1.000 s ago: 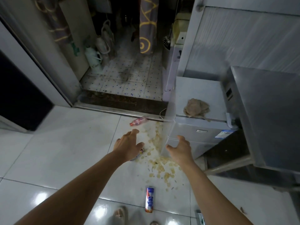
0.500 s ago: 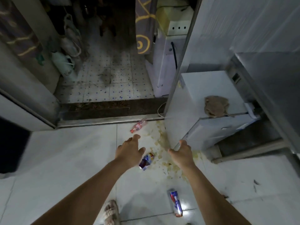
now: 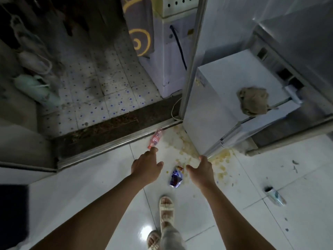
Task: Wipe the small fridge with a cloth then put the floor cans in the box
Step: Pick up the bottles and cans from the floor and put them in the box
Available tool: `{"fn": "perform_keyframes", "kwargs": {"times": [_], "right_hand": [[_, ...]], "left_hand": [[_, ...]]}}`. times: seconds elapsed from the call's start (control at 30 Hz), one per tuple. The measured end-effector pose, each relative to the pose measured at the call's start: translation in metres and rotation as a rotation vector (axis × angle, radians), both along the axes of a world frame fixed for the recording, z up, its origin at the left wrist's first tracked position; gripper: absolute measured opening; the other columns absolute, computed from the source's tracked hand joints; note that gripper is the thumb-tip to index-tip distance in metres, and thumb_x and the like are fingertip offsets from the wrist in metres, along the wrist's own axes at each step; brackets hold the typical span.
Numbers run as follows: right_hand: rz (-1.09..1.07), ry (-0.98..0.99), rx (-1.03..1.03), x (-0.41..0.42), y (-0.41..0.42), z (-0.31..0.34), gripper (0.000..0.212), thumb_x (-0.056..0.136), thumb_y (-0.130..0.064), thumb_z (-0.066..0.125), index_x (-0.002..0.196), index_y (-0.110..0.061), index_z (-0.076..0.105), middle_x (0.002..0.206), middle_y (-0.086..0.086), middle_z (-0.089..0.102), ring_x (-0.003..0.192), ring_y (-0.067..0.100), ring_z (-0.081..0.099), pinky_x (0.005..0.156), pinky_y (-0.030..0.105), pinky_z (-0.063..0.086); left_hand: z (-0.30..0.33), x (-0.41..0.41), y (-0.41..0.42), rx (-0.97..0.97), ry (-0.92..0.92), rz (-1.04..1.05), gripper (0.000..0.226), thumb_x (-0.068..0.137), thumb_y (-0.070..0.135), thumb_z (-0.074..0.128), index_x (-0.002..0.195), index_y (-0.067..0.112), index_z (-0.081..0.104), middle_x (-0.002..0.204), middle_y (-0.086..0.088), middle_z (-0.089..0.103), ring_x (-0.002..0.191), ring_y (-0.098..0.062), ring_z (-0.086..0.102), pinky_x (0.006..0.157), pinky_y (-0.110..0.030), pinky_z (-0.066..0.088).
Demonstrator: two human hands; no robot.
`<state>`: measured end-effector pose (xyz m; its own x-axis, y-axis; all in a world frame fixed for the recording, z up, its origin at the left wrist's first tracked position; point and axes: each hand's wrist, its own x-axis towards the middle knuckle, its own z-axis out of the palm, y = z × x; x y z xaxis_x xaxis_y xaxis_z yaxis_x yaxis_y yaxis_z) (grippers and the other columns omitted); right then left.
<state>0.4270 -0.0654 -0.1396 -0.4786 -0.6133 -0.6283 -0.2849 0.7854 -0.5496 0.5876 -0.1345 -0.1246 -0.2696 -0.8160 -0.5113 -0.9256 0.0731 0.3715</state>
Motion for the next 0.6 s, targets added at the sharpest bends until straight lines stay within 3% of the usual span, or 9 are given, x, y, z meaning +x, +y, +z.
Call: {"fn": "perform_keyframes", "kwargs": {"times": [0.4, 0.6], "right_hand": [[-0.135, -0.014, 0.077, 0.006, -0.101, -0.107, 0.063, 0.083, -0.019, 0.064, 0.137, -0.006, 0.035, 0.133, 0.020, 0.044, 0.121, 0.035, 0.045, 0.098, 0.035, 0.039], [-0.331, -0.026, 0.121, 0.037, -0.158, -0.189, 0.062, 0.084, -0.016, 0.065, 0.138, -0.005, 0.034, 0.135, 0.019, 0.047, 0.122, 0.035, 0.047, 0.102, 0.044, 0.041]], "left_hand": [[-0.112, -0.014, -0.138, 0.084, -0.141, -0.123, 0.054, 0.091, 0.035, 0.051, 0.136, 0.015, 0.030, 0.135, -0.010, 0.050, 0.121, -0.030, 0.049, 0.094, -0.042, 0.043], [-0.207, -0.009, -0.206, 0.113, -0.122, -0.206, 0.058, 0.087, 0.035, 0.057, 0.136, 0.016, 0.030, 0.129, -0.012, 0.053, 0.115, -0.032, 0.054, 0.094, -0.047, 0.045]]}}
